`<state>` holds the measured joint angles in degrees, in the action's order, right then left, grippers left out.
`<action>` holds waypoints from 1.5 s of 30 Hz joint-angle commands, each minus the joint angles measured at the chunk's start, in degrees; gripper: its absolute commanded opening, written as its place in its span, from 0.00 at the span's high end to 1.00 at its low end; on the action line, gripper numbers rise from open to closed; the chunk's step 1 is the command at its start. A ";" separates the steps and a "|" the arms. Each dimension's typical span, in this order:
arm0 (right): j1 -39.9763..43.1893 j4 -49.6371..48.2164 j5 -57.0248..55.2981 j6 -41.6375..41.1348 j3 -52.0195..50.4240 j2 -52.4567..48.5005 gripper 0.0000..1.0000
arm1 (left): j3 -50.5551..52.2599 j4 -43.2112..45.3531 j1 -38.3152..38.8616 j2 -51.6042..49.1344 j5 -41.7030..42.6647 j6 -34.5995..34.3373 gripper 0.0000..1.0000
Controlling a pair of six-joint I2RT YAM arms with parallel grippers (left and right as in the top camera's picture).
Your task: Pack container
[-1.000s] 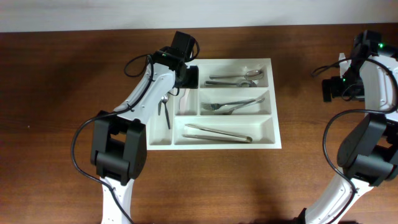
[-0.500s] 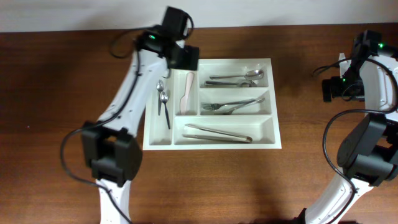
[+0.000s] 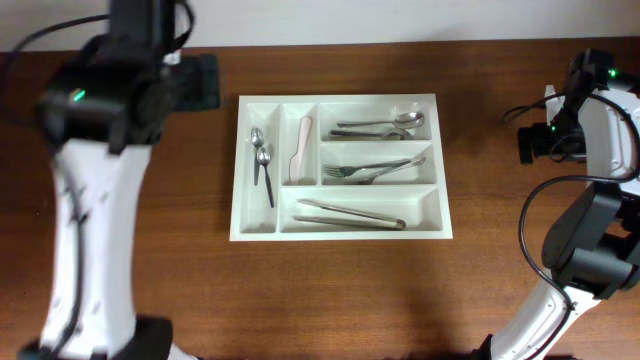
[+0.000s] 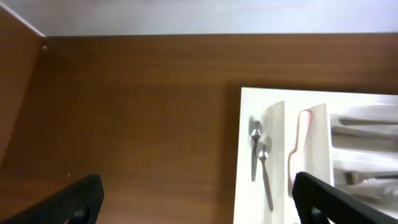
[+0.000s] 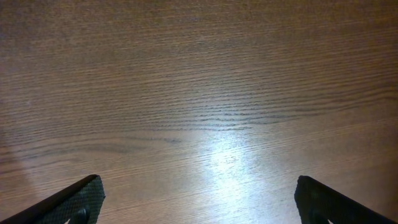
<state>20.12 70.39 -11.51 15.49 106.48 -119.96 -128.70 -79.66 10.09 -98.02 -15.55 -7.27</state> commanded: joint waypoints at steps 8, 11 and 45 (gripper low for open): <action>0.17 0.02 -0.74 0.17 -0.33 0.52 0.01 | 4.24 -5.27 -0.35 23.96 4.44 0.31 0.01; 0.17 0.02 -0.74 0.17 -0.33 0.52 0.01 | 10.21 -4.52 -0.35 32.00 9.27 0.74 0.01; 0.17 0.02 -0.74 0.17 -0.33 0.52 0.01 | 72.48 21.40 -0.35 66.88 20.31 15.91 0.01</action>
<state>20.12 70.39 -11.53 15.46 106.48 -119.96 -60.23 -60.34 9.82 -31.35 4.16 1.93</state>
